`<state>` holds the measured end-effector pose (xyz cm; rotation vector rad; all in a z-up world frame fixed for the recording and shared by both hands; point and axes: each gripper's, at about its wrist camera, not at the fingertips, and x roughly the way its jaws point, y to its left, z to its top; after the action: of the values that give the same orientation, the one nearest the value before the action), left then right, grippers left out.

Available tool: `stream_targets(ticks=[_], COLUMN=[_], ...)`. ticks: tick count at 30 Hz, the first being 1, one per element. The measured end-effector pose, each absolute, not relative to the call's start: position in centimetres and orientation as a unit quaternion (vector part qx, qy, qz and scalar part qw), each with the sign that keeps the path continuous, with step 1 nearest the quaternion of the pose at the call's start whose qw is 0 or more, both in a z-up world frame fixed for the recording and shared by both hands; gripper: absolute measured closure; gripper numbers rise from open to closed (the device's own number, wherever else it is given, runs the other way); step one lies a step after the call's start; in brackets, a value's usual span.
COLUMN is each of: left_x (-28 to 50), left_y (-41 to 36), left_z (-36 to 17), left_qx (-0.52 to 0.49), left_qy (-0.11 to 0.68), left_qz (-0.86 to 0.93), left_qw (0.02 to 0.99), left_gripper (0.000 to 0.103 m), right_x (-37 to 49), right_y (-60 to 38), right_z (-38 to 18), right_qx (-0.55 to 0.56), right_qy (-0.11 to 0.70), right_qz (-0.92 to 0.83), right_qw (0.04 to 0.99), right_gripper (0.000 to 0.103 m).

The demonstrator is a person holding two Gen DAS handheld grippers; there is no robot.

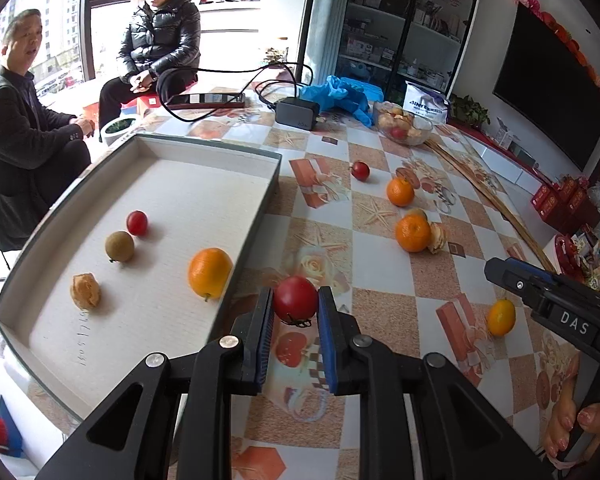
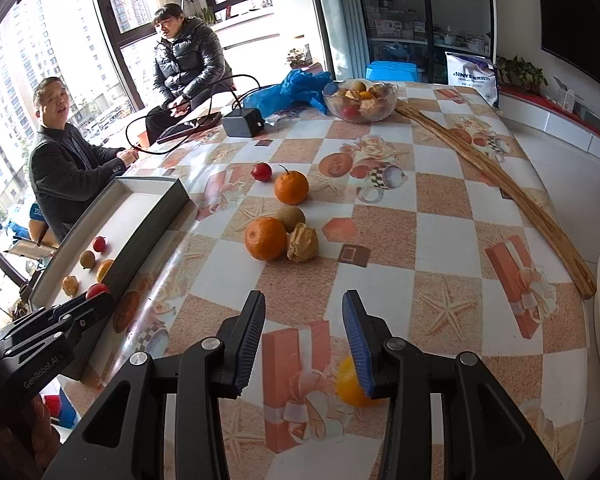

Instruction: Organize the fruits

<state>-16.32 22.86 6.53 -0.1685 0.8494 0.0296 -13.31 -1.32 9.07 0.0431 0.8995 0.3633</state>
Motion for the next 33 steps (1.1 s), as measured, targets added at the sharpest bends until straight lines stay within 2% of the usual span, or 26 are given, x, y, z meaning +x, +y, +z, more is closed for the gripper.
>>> stream_targets(ticks=[6,14,23,28,29,30,31,33], left_x=[-16.1,-15.6,-14.7,-14.5,-14.4,-14.2,-14.2,-14.2], left_y=[28.1,33.2,35.2,35.3,35.2,35.2,35.2,35.2], left_z=[7.8,6.5,4.3,3.9,3.9,3.8,3.8,3.7], left_qx=[-0.079,-0.095,-0.112,-0.111,-0.109,-0.109,-0.109,-0.108], left_qy=[0.406,0.424,0.447,0.448,0.446,0.445,0.445,0.445], left_qz=[0.08,0.138,0.155,0.153,0.152,0.151,0.15,0.146], left_qw=[0.907,0.89,0.874,0.874,0.875,0.876,0.876,0.877], left_gripper=[0.08,0.08,0.08,0.08,0.08,0.08,0.08,0.079], right_x=[-11.1,-8.4,-7.3,-8.0,-8.1,-8.2,-8.3,-8.9], right_y=[4.1,12.2,18.9,19.2,18.6,17.6,16.1,12.7], right_z=[10.6,11.1,10.4,10.2,10.1,10.2,10.4,10.9], right_qx=[0.016,-0.004,-0.025,-0.059,-0.067,-0.071,-0.072,-0.085], right_qy=[0.435,0.454,0.477,0.468,0.468,0.463,0.45,0.425], right_qz=[0.225,0.287,0.331,0.32,0.309,0.294,0.279,0.236], right_qw=[0.872,0.843,0.814,0.822,0.825,0.833,0.845,0.87], right_gripper=[0.06,0.06,0.06,0.058,0.041,0.016,0.01,0.009])
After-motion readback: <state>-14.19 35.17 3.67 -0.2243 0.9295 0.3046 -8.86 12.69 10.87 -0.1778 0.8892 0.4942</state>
